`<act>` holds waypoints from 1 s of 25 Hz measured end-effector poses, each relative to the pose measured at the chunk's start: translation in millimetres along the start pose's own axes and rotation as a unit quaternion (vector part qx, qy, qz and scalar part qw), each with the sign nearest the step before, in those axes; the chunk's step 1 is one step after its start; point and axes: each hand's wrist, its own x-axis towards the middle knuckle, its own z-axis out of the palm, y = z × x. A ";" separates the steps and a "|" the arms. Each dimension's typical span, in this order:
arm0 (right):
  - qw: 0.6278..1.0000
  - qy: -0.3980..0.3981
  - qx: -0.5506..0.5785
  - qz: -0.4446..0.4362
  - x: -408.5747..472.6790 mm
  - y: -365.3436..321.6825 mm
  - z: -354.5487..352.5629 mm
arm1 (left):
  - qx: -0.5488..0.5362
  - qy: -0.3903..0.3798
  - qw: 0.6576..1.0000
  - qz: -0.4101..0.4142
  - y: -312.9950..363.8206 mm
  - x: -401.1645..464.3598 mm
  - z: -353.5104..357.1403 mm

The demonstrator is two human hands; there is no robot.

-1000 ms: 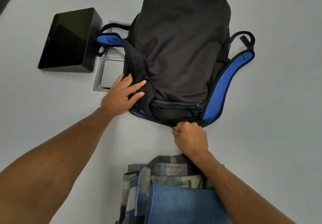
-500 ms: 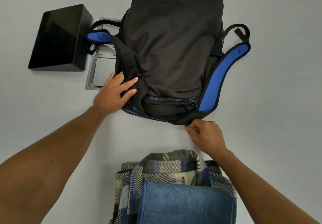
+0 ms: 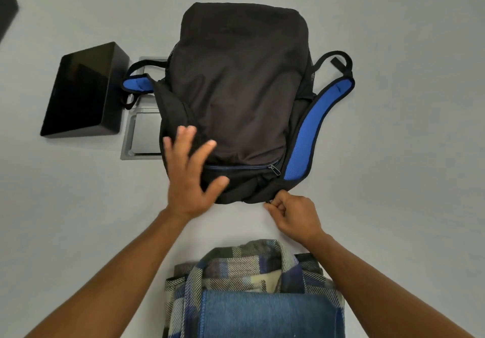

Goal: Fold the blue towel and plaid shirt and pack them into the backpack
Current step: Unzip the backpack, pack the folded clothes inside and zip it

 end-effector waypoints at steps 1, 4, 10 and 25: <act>1.000 0.013 -0.009 -0.007 -0.9 1.3 1.5 | 0.014 -0.022 0.998 0.063 15.0 4.9 4.6; 0.996 0.076 -0.032 -0.040 -4.1 4.9 5.7 | 0.056 -0.135 0.972 0.184 38.3 5.2 25.0; 0.976 0.163 -0.092 -0.109 -5.8 5.9 12.8 | 0.157 -0.290 0.928 0.174 31.8 2.8 46.7; 0.986 0.123 -0.089 -0.066 -2.3 9.2 15.5 | -0.034 -0.212 0.977 0.003 20.6 -4.9 59.2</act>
